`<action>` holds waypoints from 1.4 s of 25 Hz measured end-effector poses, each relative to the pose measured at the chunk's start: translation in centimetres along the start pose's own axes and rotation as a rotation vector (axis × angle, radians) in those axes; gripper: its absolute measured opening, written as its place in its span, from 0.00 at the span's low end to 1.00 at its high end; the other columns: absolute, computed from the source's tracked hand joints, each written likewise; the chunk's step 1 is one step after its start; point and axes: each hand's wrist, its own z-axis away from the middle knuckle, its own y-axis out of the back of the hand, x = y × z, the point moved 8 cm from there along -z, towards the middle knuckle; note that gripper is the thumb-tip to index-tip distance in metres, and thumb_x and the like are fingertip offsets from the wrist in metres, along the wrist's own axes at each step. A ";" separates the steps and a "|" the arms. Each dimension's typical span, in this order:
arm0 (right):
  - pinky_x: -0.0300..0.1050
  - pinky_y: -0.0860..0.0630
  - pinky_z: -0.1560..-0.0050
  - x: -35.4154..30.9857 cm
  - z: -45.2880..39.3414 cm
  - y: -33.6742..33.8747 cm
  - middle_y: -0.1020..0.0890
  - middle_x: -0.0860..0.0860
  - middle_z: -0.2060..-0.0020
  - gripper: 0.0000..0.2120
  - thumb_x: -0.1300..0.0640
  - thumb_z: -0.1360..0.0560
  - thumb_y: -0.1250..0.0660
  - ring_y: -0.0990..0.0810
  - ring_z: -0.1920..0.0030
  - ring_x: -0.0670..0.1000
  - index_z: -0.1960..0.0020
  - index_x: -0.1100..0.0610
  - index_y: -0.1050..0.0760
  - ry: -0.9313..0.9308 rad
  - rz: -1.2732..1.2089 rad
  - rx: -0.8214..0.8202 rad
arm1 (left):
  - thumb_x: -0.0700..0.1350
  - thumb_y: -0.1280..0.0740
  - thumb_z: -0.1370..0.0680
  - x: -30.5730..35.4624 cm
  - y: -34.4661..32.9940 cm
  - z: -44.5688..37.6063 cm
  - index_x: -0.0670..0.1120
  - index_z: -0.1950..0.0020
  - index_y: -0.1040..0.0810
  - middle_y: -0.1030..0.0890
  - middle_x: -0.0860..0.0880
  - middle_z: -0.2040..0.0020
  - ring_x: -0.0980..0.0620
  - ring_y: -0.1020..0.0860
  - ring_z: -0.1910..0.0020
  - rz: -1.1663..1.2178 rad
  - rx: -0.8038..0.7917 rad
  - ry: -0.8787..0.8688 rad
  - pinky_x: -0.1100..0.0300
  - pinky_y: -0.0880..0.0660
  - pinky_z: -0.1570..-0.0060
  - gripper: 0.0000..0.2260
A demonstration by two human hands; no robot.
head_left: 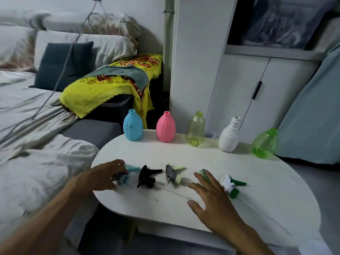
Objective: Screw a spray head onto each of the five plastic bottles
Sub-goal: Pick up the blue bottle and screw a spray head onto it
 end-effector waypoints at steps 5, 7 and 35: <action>0.39 0.53 0.28 0.4 -0.1 0.0 0.40 0.40 0.23 0.19 0.43 0.22 0.39 0.55 0.21 0.45 0.32 0.43 0.29 0.003 -0.044 0.018 | 0.39 0.23 0.31 -1.9 1.1 1.5 0.45 0.44 0.19 0.20 0.46 0.41 0.50 0.20 0.46 0.270 0.044 0.075 0.56 0.24 0.44 0.17; 0.39 0.48 0.28 -0.1 -0.1 1.1 0.33 0.41 0.27 0.16 0.46 0.22 0.36 0.47 0.22 0.47 0.36 0.45 0.25 0.010 -0.074 0.085 | 0.40 0.25 0.28 -2.9 2.0 3.2 0.47 0.51 0.19 0.14 0.48 0.58 0.51 0.17 0.56 0.424 0.063 0.144 0.50 0.22 0.47 0.08; 0.34 0.21 0.64 6.7 -3.9 5.8 0.14 0.51 0.65 0.14 0.64 0.28 0.28 0.14 0.63 0.50 0.55 0.44 0.17 -0.386 -1.076 0.409 | 0.53 0.17 0.42 -7.7 5.1 -14.0 0.54 0.23 0.48 0.31 0.45 0.32 0.43 0.30 0.33 0.984 0.967 0.573 0.40 0.29 0.35 0.56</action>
